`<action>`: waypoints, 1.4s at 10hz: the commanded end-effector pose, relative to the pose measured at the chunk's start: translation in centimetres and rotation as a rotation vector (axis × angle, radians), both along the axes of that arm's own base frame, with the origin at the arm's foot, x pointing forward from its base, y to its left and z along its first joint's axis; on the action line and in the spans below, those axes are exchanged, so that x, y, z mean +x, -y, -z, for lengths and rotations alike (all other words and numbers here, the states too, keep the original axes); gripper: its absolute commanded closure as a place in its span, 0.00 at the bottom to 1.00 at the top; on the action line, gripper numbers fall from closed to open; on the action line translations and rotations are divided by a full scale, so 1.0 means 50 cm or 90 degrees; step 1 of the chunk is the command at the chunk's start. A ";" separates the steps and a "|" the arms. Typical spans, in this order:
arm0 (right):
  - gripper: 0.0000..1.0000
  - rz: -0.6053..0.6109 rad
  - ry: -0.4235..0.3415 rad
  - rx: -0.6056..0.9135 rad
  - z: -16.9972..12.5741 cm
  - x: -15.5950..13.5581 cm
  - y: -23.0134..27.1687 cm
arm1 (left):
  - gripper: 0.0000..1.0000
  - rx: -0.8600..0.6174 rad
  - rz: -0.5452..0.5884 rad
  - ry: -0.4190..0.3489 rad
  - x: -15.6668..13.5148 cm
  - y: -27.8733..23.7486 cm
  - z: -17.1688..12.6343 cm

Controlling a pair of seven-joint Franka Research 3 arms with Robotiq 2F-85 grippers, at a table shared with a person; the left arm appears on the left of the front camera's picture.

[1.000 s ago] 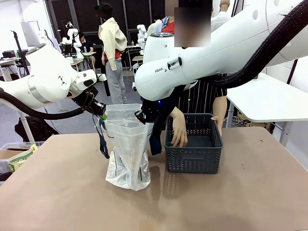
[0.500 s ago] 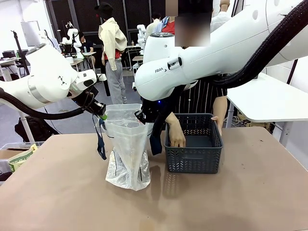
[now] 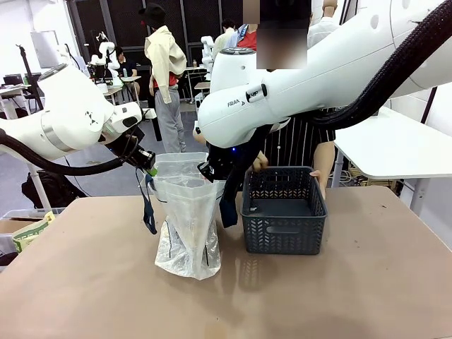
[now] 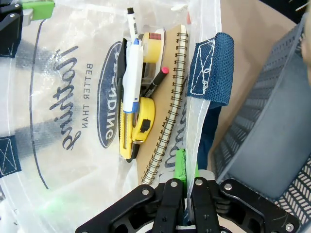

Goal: Transfer purchased items from the store into the shopping bag.
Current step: Move the Reusable shopping bag to the right side of the table.

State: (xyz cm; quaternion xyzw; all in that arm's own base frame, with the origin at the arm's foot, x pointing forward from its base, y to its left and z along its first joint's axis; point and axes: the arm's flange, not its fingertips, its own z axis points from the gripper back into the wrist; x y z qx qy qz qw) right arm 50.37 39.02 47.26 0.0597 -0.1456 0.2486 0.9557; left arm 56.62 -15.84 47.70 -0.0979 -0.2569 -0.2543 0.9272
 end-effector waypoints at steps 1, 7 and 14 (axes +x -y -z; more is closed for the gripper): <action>1.00 0.000 0.001 0.000 0.003 -0.003 0.001 | 1.00 0.000 -0.002 0.000 0.001 -0.003 -0.001; 1.00 0.000 0.001 0.000 0.003 -0.003 0.001 | 1.00 0.000 -0.002 0.000 0.001 -0.003 -0.001; 1.00 0.000 0.001 0.000 0.003 -0.003 0.001 | 1.00 0.000 -0.002 0.000 0.001 -0.003 -0.001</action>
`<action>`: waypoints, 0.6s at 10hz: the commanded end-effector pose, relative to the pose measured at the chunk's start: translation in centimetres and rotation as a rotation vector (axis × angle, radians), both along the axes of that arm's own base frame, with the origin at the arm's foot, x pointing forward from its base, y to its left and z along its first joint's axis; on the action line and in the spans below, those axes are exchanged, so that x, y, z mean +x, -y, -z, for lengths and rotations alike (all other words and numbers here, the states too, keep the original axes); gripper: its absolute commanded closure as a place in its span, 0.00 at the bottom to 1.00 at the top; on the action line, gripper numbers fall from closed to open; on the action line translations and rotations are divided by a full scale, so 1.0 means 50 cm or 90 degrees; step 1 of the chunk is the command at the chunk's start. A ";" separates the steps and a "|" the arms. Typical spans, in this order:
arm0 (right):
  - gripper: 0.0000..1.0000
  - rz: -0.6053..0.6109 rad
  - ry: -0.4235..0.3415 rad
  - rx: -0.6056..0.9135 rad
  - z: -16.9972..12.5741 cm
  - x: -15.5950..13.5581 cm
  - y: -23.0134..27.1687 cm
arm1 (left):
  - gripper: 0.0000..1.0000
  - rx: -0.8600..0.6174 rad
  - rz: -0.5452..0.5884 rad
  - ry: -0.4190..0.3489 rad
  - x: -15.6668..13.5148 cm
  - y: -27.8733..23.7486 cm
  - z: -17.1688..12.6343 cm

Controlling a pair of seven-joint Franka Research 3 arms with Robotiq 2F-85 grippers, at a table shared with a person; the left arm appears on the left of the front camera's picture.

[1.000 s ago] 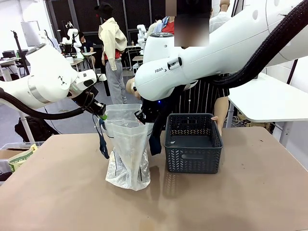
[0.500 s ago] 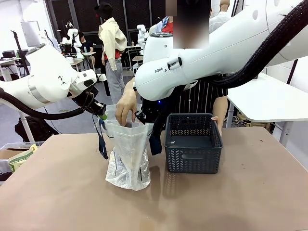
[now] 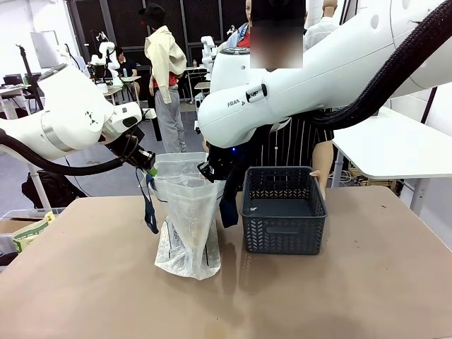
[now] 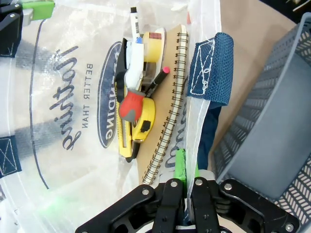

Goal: Transfer purchased items from the store into the shopping bag.
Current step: Move the Reusable shopping bag to the right side of the table.

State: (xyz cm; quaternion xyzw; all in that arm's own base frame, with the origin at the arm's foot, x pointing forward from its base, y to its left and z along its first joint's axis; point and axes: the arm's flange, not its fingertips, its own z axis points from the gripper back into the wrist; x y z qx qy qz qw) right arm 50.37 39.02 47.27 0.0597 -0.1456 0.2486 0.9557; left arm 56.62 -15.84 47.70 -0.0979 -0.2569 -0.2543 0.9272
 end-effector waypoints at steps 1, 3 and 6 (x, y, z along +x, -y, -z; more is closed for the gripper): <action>1.00 0.000 0.001 0.000 0.003 -0.003 0.001 | 1.00 0.000 -0.002 0.000 0.001 -0.003 -0.001; 1.00 0.000 0.001 0.000 0.003 -0.003 0.001 | 1.00 0.000 -0.002 0.000 0.001 -0.003 -0.001; 1.00 0.000 0.001 0.000 0.003 -0.003 0.001 | 1.00 0.000 -0.002 0.000 0.001 -0.003 -0.001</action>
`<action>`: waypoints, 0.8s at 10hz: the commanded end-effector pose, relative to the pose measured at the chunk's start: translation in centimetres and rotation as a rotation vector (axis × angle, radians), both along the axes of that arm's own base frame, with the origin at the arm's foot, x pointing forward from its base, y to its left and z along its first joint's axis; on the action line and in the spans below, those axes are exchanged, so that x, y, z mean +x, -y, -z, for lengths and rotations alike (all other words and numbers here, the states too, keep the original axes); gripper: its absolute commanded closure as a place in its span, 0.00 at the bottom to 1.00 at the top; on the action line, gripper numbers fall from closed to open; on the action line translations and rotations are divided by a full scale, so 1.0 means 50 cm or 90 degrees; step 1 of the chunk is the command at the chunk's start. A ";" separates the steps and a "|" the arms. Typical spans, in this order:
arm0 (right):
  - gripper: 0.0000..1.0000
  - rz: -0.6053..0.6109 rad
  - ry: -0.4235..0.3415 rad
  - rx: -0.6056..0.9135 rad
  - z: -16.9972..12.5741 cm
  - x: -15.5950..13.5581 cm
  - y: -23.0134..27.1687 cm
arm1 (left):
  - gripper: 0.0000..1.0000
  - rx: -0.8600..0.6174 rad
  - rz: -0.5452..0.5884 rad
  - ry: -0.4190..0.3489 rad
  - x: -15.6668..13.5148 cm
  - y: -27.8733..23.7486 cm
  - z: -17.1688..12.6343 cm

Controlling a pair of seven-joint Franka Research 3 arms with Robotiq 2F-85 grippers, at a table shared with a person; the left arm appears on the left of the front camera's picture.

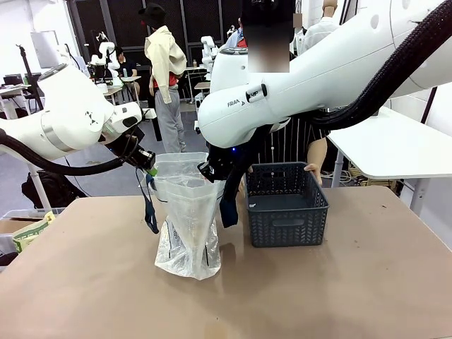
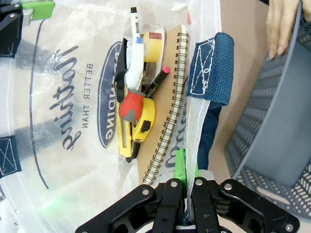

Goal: Transfer purchased items from the store into the shopping bag.
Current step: Move the Reusable shopping bag to the right side of the table.

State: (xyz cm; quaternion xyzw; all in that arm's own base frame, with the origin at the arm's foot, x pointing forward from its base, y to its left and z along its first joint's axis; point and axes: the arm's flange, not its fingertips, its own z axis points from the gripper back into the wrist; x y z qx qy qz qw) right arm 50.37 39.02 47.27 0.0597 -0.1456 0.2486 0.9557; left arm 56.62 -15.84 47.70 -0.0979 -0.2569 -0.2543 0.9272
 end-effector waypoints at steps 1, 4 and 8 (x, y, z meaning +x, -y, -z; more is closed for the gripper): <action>1.00 0.000 0.001 0.000 0.003 -0.003 0.001 | 1.00 0.000 -0.002 0.000 0.001 -0.003 -0.001; 1.00 0.000 0.001 0.000 0.003 -0.003 0.001 | 1.00 0.000 -0.002 0.000 0.001 -0.003 -0.001; 1.00 -0.016 0.006 0.002 0.000 -0.005 -0.006 | 0.63 -0.054 0.022 0.000 -0.009 0.013 -0.004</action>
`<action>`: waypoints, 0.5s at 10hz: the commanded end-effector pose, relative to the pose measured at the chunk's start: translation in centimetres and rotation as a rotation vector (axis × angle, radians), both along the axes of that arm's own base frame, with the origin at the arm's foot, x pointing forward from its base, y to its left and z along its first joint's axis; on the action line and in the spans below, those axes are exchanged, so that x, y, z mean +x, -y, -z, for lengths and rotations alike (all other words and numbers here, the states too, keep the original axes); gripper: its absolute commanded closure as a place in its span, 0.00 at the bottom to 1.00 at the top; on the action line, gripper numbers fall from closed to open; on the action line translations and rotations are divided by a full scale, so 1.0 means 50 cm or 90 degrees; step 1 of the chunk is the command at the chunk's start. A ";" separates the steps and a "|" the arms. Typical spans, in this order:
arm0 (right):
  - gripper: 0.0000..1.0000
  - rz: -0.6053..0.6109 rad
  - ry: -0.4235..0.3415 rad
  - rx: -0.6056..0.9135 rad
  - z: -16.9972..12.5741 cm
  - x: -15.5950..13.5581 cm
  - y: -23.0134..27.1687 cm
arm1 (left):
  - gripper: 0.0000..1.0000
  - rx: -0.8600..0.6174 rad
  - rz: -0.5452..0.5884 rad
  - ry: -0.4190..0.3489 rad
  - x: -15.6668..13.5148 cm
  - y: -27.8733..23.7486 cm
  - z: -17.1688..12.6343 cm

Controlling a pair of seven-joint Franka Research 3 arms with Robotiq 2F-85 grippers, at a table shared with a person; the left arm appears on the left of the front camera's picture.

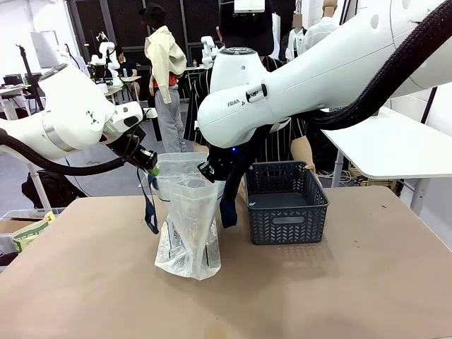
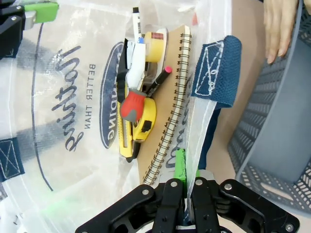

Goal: Transfer purchased items from the store into the shopping bag.
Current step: Move the Reusable shopping bag to the right side of the table.

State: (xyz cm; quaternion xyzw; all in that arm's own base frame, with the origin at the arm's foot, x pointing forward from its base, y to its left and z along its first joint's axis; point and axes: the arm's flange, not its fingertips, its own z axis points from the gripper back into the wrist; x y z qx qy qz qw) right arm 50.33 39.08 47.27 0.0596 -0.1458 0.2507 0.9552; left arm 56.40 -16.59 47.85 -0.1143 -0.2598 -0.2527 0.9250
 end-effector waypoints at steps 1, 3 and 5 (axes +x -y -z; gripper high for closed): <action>1.00 -0.009 0.012 0.000 0.001 -0.003 -0.006 | 0.43 -0.051 0.008 -0.004 -0.008 -0.001 -0.002; 1.00 -0.030 0.031 -0.004 0.001 -0.011 -0.017 | 0.09 -0.102 0.030 -0.013 -0.018 -0.003 0.007; 1.00 -0.050 0.048 0.003 -0.004 -0.015 -0.040 | 0.09 -0.153 0.058 -0.009 -0.022 -0.004 0.020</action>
